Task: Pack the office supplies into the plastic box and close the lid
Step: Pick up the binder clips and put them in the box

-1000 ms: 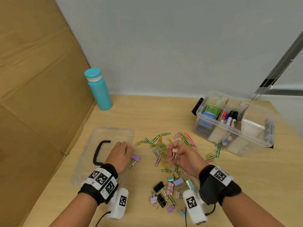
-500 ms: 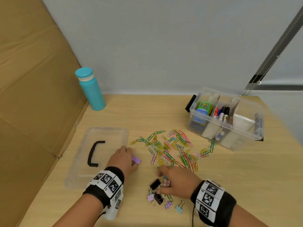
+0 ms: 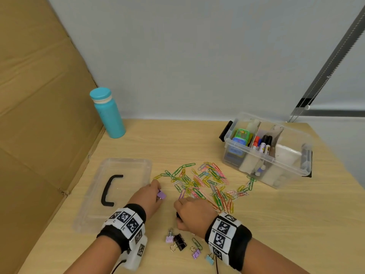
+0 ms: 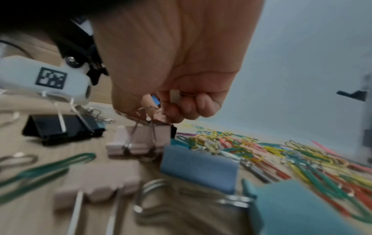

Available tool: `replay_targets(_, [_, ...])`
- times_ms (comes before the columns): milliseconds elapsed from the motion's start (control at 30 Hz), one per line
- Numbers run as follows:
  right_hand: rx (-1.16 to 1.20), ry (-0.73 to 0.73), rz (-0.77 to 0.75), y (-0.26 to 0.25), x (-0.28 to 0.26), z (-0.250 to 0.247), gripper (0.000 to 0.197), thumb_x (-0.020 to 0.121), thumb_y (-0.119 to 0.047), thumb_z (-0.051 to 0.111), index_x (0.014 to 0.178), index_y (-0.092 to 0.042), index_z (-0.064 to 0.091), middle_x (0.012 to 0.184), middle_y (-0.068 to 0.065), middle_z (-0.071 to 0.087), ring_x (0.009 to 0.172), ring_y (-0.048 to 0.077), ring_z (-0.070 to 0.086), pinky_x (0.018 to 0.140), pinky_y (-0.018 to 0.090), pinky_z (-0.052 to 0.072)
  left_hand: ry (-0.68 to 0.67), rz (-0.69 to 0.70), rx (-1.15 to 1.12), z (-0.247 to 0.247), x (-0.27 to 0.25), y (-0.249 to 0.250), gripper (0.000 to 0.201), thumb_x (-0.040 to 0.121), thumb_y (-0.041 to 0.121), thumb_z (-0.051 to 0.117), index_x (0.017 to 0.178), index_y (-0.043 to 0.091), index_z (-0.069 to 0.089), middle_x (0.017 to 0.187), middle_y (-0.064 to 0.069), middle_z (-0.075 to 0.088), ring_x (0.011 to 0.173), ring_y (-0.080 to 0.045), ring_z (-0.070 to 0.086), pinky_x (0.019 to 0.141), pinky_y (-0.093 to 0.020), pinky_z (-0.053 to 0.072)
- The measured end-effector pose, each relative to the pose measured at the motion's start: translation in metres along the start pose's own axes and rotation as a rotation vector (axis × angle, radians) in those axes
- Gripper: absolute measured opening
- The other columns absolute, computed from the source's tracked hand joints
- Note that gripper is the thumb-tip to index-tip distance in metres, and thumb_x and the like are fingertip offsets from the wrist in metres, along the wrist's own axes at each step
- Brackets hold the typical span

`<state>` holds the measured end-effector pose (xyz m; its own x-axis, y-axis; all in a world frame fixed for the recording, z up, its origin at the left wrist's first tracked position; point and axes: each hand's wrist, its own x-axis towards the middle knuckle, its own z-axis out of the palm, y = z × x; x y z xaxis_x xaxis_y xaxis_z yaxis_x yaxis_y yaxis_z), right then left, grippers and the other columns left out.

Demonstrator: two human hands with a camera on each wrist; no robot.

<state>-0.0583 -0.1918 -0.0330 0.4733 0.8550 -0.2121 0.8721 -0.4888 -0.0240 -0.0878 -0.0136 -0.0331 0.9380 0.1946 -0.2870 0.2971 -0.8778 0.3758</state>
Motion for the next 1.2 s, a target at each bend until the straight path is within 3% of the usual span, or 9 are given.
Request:
replay_targets(100, [0.272, 0.17, 0.082, 0.007, -0.001, -0.008, 0.026, 0.089, -0.034, 0.046, 0.102, -0.012, 0.054, 0.096, 0.006, 0.062, 0.085, 0.025, 0.059, 0.052, 0.029, 0.037, -0.012, 0.017, -0.076, 0.0, -0.005, -0.004, 0.015, 0.094, 0.029, 0.048, 0.104, 0.017, 0.049, 0.099, -0.003, 0.061, 0.087, -0.018, 0.059, 0.08, -0.028, 0.048])
replay_targets(333, [0.91, 0.409, 0.257, 0.064, -0.061, -0.057, 0.015, 0.097, -0.038, 0.042, 0.095, -0.025, 0.05, 0.071, -0.006, 0.052, 0.058, 0.007, 0.044, 0.058, 0.024, 0.036, 0.068, 0.115, -0.288, -0.008, 0.002, 0.02, 0.006, 0.093, 0.017, 0.052, 0.096, 0.02, 0.056, 0.098, -0.005, 0.062, 0.093, -0.02, 0.058, 0.075, -0.019, 0.042])
replay_targets(467, [1.006, 0.701, 0.46, 0.125, -0.103, -0.096, 0.018, 0.098, -0.03, 0.044, 0.094, -0.017, 0.054, 0.073, -0.01, 0.052, 0.06, -0.004, 0.048, 0.057, 0.012, 0.036, 0.106, 0.176, -0.337, -0.009, 0.006, 0.042, 0.003, 0.094, 0.018, 0.052, 0.096, 0.021, 0.053, 0.095, -0.003, 0.059, 0.092, -0.017, 0.055, 0.069, -0.016, 0.036])
replay_targets(567, [0.888, 0.851, 0.682, 0.186, -0.126, -0.11, 0.016, 0.097, -0.033, 0.045, 0.093, -0.02, 0.053, 0.077, -0.01, 0.052, 0.071, 0.006, 0.05, 0.062, 0.022, 0.037, 0.116, 0.186, -0.362, -0.007, 0.006, 0.059, 0.003, 0.095, 0.019, 0.051, 0.098, 0.019, 0.052, 0.095, -0.001, 0.056, 0.09, -0.018, 0.054, 0.073, -0.021, 0.036])
replay_targets(733, [0.746, 0.684, 0.931, 0.259, -0.13, -0.11, 0.022, 0.094, -0.025, 0.045, 0.083, -0.007, 0.051, 0.076, 0.005, 0.052, 0.073, 0.023, 0.048, 0.062, 0.031, 0.035, 0.096, 0.209, -0.384, 0.002, 0.006, 0.08, 0.011, 0.096, 0.02, 0.05, 0.101, 0.012, 0.056, 0.089, 0.0, 0.053, 0.068, -0.012, 0.047, 0.06, -0.018, 0.037])
replay_targets(833, [0.755, 0.565, 0.982, 0.283, -0.123, -0.106, 0.026, 0.094, -0.021, 0.045, 0.075, -0.004, 0.052, 0.075, 0.015, 0.052, 0.07, 0.025, 0.049, 0.063, 0.032, 0.038, 0.109, 0.204, -0.369, 0.007, 0.005, 0.088, 0.01, 0.095, 0.019, 0.051, 0.1, 0.012, 0.057, 0.089, 0.002, 0.052, 0.081, -0.015, 0.05, 0.064, -0.012, 0.036])
replay_targets(933, [0.849, 0.474, 0.984, 0.299, -0.118, -0.102, 0.033, 0.095, -0.017, 0.044, 0.103, 0.011, 0.06, 0.098, 0.021, 0.062, 0.083, 0.029, 0.06, 0.083, 0.042, 0.052, 0.121, 0.204, -0.385, 0.011, 0.002, 0.094, 0.007, 0.095, 0.019, 0.051, 0.097, 0.015, 0.056, 0.089, 0.002, 0.053, 0.085, -0.013, 0.05, 0.066, -0.011, 0.036])
replay_targets(1033, [0.711, 0.387, 0.931, 0.295, -0.119, -0.103, 0.04, 0.097, -0.019, 0.039, 0.132, -0.002, 0.049, 0.13, 0.017, 0.055, 0.117, 0.03, 0.053, 0.106, 0.043, 0.04, 0.113, 0.2, -0.394, 0.015, -0.002, 0.095, 0.007, 0.095, 0.017, 0.05, 0.09, 0.022, 0.051, 0.086, 0.005, 0.051, 0.08, -0.01, 0.048, 0.065, -0.012, 0.035])
replay_targets(1200, [0.448, 0.548, 0.851, 0.265, -0.146, -0.079, 0.037, 0.097, -0.015, 0.038, 0.131, -0.007, 0.051, 0.135, 0.012, 0.051, 0.123, 0.026, 0.048, 0.103, 0.034, 0.037, 0.093, 0.179, -0.359, 0.027, -0.009, 0.101, 0.008, 0.095, 0.02, 0.049, 0.089, 0.022, 0.052, 0.09, -0.002, 0.055, 0.085, -0.017, 0.052, 0.075, -0.026, 0.043])
